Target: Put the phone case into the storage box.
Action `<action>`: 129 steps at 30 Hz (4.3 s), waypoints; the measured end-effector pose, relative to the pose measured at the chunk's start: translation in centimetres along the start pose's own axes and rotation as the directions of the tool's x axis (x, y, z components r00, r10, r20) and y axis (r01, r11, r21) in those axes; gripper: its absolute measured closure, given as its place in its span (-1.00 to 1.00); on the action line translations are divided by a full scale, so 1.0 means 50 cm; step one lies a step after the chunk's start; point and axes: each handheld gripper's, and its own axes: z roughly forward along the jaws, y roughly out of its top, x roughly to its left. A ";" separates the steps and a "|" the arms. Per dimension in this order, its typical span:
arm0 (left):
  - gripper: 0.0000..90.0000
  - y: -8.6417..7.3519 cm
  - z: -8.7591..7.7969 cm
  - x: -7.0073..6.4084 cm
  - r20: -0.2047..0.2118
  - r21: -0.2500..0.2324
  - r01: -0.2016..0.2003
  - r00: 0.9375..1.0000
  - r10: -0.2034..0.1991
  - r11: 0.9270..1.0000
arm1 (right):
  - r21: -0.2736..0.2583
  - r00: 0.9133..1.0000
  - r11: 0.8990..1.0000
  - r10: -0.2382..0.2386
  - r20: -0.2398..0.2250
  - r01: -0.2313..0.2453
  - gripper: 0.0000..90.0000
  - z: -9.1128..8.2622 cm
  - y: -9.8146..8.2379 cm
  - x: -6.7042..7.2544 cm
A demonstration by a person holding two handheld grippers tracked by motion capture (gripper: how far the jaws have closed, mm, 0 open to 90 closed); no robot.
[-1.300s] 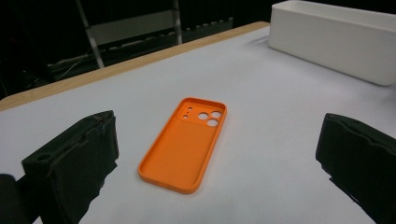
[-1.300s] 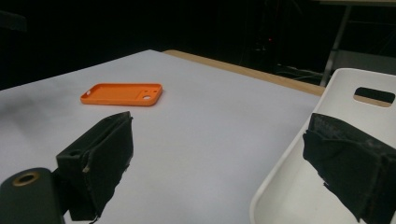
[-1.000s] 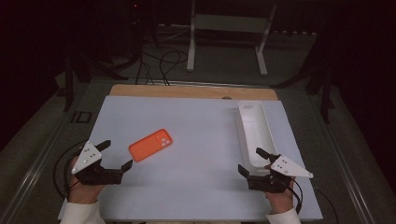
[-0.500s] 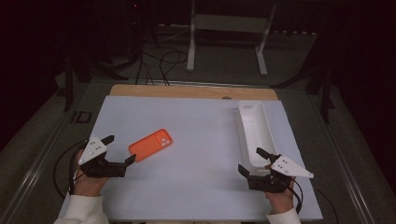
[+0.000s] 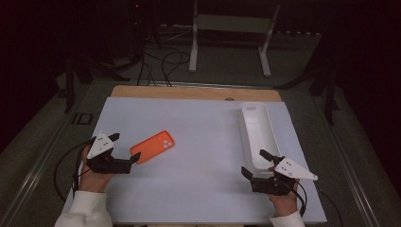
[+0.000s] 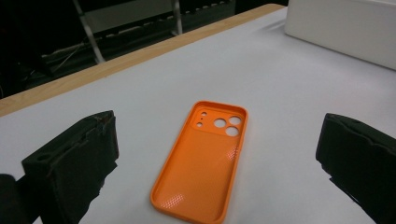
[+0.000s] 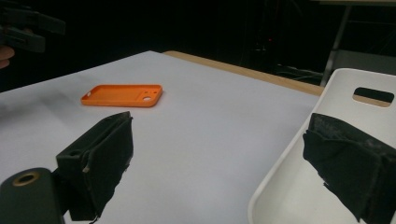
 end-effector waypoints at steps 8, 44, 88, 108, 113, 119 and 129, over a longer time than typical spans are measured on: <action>-1.00 0.004 0.020 0.008 0.004 0.027 -0.007 1.000 0.007 1.000 | 0.001 1.000 1.000 -0.002 -0.001 0.002 -0.82 0.001 0.000 0.001; -1.00 0.019 0.085 0.025 0.008 0.223 -0.071 0.997 0.071 0.972 | 0.002 1.000 1.000 0.000 -0.003 0.000 -0.81 0.000 0.000 -0.002; -1.00 0.025 0.180 0.040 0.040 0.426 -0.133 0.991 0.128 0.895 | 0.021 1.000 1.000 -0.001 -0.008 0.001 -0.81 0.005 -0.003 -0.003; -1.00 0.017 0.212 0.038 0.054 0.470 -0.142 0.990 0.132 0.871 | 0.031 1.000 1.000 -0.002 -0.011 0.002 -0.81 0.008 -0.004 -0.001; -1.00 0.014 0.219 0.040 0.058 0.478 -0.140 0.990 0.128 0.867 | 0.032 1.000 0.999 0.000 -0.010 0.000 -0.81 0.008 -0.005 -0.002; -1.00 0.012 0.223 0.039 0.064 0.485 -0.147 0.989 0.132 0.862 | 0.033 1.000 0.999 0.000 -0.011 0.001 -0.81 0.008 -0.005 -0.001; -1.00 0.003 0.236 0.038 0.076 0.506 -0.141 0.990 0.118 0.851 | 0.033 1.000 0.999 0.000 -0.011 0.001 -0.81 0.009 -0.005 -0.001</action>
